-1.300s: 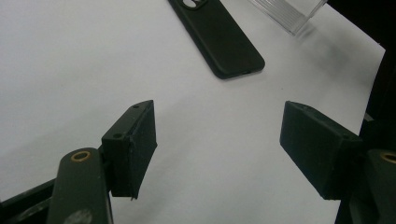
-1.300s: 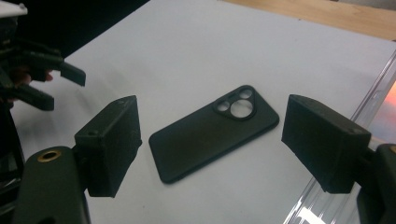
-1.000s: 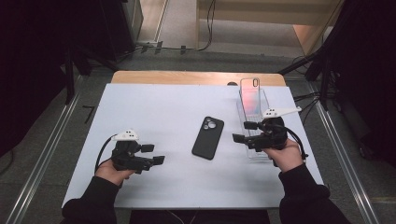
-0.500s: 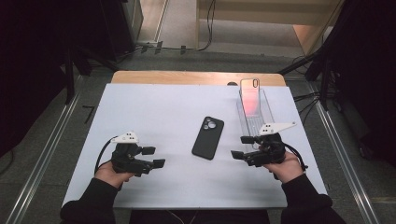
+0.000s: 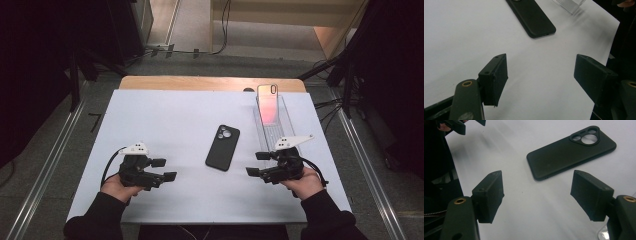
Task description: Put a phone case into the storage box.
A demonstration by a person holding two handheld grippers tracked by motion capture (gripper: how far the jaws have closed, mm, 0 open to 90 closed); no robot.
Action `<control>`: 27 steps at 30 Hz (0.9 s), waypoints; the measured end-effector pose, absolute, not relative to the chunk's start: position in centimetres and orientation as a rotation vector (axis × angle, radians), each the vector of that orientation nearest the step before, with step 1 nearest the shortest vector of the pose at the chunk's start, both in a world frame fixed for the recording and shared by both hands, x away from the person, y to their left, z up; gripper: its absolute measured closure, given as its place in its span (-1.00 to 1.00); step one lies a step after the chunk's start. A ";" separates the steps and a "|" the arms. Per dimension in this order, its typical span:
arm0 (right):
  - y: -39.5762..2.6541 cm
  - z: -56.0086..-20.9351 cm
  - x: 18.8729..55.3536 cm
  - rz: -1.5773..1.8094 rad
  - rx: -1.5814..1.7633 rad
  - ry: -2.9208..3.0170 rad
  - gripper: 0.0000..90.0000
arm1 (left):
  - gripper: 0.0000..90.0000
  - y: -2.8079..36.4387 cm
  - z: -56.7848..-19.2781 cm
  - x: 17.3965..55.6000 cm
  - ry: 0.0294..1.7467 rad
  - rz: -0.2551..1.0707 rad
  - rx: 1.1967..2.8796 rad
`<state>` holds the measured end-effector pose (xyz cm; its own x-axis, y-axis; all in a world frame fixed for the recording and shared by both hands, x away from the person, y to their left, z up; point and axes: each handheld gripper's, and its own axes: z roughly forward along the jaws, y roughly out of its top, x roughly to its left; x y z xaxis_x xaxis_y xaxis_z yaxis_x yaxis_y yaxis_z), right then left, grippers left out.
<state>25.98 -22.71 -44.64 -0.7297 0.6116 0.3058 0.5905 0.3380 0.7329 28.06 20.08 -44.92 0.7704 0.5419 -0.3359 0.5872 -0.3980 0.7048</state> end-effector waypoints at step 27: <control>-18.1 -46.1 29.8 1.162 1.261 2.569 0.47 | -0.38 20.0 -45.0 28.3 0.854 -0.060 2.087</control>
